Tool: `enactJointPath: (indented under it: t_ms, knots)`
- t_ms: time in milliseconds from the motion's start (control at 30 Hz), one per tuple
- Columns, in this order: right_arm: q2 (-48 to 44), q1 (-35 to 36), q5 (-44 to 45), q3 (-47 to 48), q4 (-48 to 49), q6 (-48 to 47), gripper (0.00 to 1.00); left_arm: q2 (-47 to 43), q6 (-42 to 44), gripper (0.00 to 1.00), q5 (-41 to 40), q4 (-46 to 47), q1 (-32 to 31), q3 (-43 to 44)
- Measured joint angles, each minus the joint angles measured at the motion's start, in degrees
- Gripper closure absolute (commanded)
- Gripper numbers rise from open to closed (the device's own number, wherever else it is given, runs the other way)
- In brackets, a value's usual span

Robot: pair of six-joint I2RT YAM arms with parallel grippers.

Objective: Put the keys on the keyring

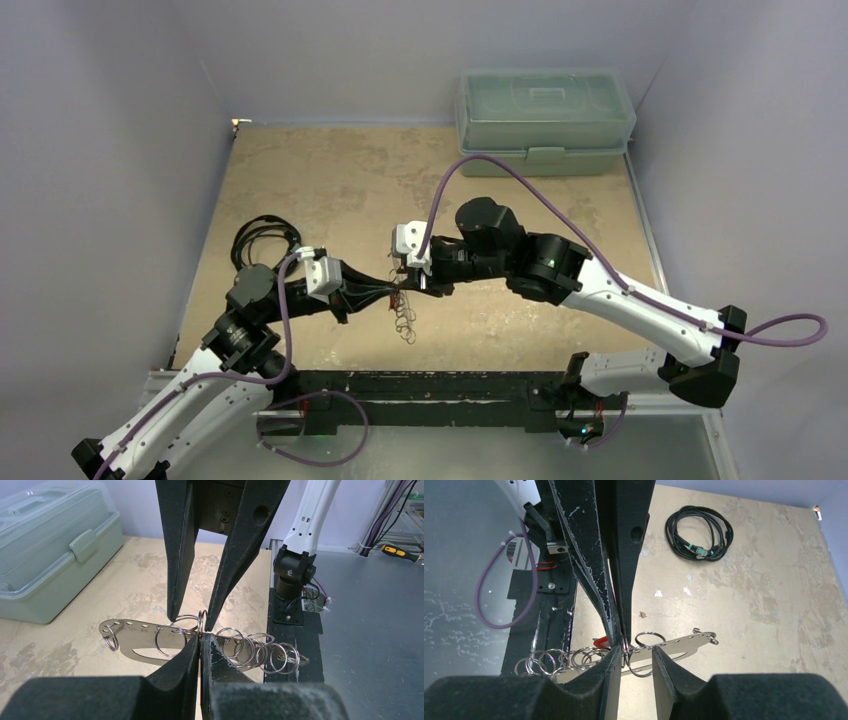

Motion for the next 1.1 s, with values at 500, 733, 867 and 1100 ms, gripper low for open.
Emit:
enactJointPath:
  t_ms: [500, 733, 867, 1100]
  knots:
    - [0.5, 0.0, -0.9, 0.8, 0.0, -0.6, 0.83, 0.2, 0.0, 1.00, -0.4, 0.0, 0.0, 0.0]
    - [1.2, 0.0, -1.5, 0.8, -0.2, -0.8, 1.00, 0.3, 0.0, 1.00, -1.0, -0.7, 0.1, 0.0]
    - [1.2, 0.0, -1.4, 0.8, -0.2, -0.8, 1.00, 0.3, 0.0, 1.00, -1.2, -0.8, 0.1, 0.0]
    - [-0.6, 0.0, -0.9, -1.8, 2.4, -0.6, 1.00, -0.3, 0.2, 0.66, -3.4, -0.9, 0.1, 0.0]
